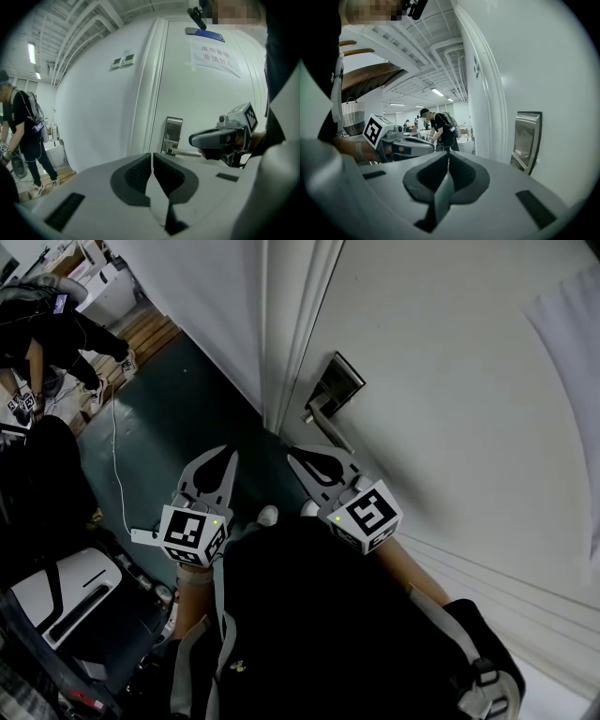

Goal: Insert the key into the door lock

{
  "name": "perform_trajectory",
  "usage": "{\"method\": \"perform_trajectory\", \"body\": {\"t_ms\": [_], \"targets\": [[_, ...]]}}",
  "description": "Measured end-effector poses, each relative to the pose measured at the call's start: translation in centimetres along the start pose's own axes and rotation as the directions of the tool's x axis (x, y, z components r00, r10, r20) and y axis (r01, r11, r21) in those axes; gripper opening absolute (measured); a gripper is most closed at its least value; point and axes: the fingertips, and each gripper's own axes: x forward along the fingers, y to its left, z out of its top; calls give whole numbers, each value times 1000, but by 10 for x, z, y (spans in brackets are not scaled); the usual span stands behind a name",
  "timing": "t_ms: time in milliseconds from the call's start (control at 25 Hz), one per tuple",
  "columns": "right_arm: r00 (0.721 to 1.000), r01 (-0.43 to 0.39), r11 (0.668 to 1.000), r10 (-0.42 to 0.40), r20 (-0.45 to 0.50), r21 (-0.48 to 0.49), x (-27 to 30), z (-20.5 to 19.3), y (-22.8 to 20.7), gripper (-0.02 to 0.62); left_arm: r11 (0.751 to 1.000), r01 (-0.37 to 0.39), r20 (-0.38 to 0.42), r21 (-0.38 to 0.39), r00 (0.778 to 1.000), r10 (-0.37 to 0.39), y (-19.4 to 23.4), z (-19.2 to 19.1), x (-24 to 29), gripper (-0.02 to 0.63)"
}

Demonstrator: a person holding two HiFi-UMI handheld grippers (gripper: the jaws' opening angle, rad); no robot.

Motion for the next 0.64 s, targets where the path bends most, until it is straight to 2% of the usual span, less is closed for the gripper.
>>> {"method": "perform_trajectory", "body": {"t_ms": [640], "targets": [[1000, 16, 1000, -16, 13, 10, -2, -7, 2, 20, 999, 20, -9, 46, 1000, -19, -7, -4, -3, 11]]}}
